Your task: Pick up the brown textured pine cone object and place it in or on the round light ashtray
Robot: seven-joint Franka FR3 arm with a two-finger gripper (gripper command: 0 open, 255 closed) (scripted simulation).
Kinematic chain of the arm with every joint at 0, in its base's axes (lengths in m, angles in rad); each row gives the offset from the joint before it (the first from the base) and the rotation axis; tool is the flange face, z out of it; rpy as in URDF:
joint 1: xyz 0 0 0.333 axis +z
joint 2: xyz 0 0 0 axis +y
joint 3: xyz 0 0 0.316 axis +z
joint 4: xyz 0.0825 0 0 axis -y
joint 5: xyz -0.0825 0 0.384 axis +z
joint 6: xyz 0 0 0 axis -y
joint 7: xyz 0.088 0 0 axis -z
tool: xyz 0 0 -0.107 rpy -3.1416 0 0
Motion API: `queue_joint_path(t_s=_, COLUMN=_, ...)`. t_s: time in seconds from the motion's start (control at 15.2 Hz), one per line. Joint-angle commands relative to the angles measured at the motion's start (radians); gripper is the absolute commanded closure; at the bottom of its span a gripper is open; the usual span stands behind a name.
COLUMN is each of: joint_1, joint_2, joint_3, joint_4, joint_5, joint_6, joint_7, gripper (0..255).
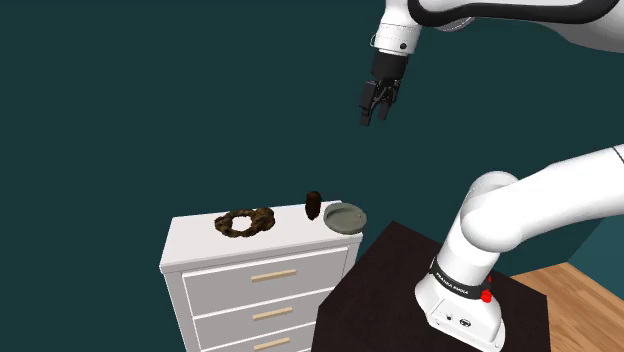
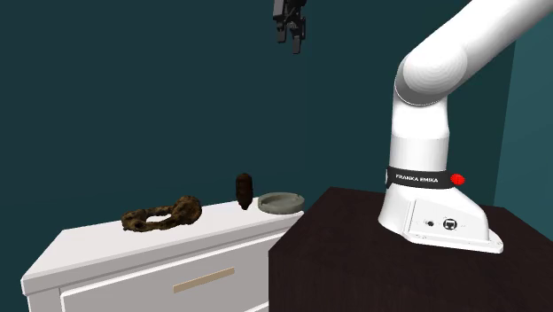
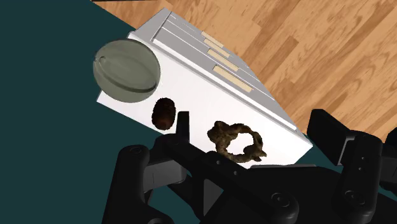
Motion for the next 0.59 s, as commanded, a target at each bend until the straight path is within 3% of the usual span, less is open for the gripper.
queue_joint_path(t_s=0.0, joint_1=0.0, joint_2=0.0, joint_3=0.0, joint_4=0.0, joint_5=0.0, joint_6=0.0, joint_7=0.0, gripper=0)
queue_joint_path(t_s=0.53, joint_1=-0.02, joint_2=0.072, joint_3=-0.078, joint_4=-0.203, joint_5=-0.02, joint_6=0.326, joint_7=-0.077, gripper=0)
